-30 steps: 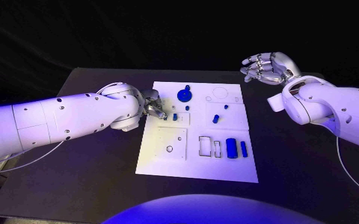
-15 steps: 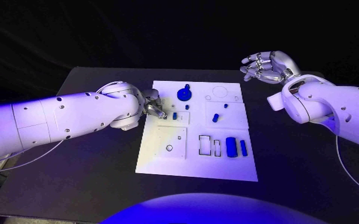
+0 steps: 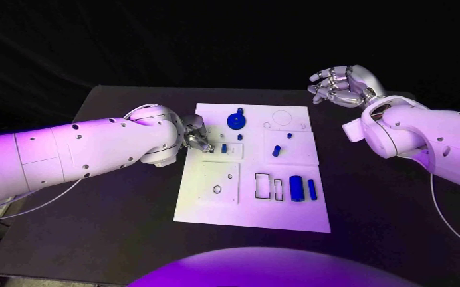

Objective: Assemble the parts on the task board

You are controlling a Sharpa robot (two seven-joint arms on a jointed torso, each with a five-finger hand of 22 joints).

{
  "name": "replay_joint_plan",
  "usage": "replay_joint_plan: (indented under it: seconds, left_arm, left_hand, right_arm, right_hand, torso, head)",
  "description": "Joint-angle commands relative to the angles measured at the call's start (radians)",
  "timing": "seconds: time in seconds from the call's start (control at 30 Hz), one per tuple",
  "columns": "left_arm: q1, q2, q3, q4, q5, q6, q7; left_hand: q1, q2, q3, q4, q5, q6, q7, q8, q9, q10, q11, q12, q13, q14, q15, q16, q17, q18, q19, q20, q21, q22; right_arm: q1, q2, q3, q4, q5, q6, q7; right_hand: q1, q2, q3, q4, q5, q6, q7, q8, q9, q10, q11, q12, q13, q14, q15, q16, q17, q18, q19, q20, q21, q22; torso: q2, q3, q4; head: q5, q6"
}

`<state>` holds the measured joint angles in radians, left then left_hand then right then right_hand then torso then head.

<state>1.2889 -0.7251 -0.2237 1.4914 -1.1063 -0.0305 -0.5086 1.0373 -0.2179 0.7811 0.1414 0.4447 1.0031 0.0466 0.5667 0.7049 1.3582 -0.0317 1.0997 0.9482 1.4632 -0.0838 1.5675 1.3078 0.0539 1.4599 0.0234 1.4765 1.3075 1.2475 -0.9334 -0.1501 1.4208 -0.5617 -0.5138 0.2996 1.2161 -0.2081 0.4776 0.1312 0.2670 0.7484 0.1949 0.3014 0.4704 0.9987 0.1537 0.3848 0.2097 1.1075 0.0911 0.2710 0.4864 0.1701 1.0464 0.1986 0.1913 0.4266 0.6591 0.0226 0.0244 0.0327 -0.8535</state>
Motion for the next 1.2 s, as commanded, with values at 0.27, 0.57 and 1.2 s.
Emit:
replay_joint_plan:
  seconds: [0.27, 0.57, 1.2]
  left_arm:
    - [-0.003, -0.001, -0.001, -0.001, 0.042, 0.027, -0.001]
    - [-0.003, 0.000, 0.000, -0.008, 0.049, 0.041, -0.001]
    - [-0.002, 0.026, 0.000, -0.043, 0.094, 0.100, -0.005]
  left_hand:
    - [0.001, 0.012, 0.218, -0.223, 0.007, 0.002, -0.002, 0.007, -0.002, 0.005, -0.003, 0.000, -0.001, 0.108, -0.006, 0.003, 0.263, -0.017, 0.029, -0.003, 0.004, 0.122]
    - [0.001, 0.013, 0.218, -0.225, 0.010, 0.001, -0.003, 0.008, -0.003, 0.005, -0.003, 0.000, -0.001, 0.108, -0.006, 0.003, 0.263, -0.018, 0.030, -0.003, 0.006, 0.124]
    - [-0.046, 0.040, 0.156, -0.210, 0.054, 0.001, -0.010, 0.046, -0.024, 0.020, -0.007, 0.007, -0.001, 0.108, -0.008, 0.003, 0.263, -0.018, 0.028, -0.004, 0.005, 0.125]
  right_arm:
    - [-0.003, 0.002, 0.000, -0.001, -0.005, 0.013, 0.008]
    - [-0.004, 0.002, 0.000, -0.001, -0.005, 0.013, 0.008]
    - [-0.005, 0.003, 0.000, -0.001, -0.005, 0.014, 0.007]
  right_hand:
    - [0.002, 0.008, -0.006, -0.002, 0.006, -0.002, 0.031, 0.005, -0.001, -0.004, -0.001, 0.004, -0.001, 0.006, 0.003, -0.006, 0.000, 0.012, 0.005, 0.000, -0.005, -0.001]
    - [0.002, 0.008, -0.006, -0.002, 0.006, -0.002, 0.031, 0.005, -0.001, -0.004, -0.001, 0.004, -0.001, 0.006, 0.003, -0.006, 0.000, 0.012, 0.005, 0.000, -0.005, -0.001]
    - [0.002, 0.008, -0.006, -0.002, 0.006, -0.002, 0.031, 0.005, -0.001, -0.004, -0.001, 0.004, -0.001, 0.006, 0.003, -0.006, 0.000, 0.012, 0.005, 0.000, -0.005, -0.001]
  torso:
    - [0.000, -0.0001, -0.0003]
    - [0.000, 0.0009, -0.0008]
    - [0.001, 0.0013, -0.0016]
  head:
    - [0.001, 0.001]
    - [-0.001, 0.001]
    - [-0.001, -0.001]
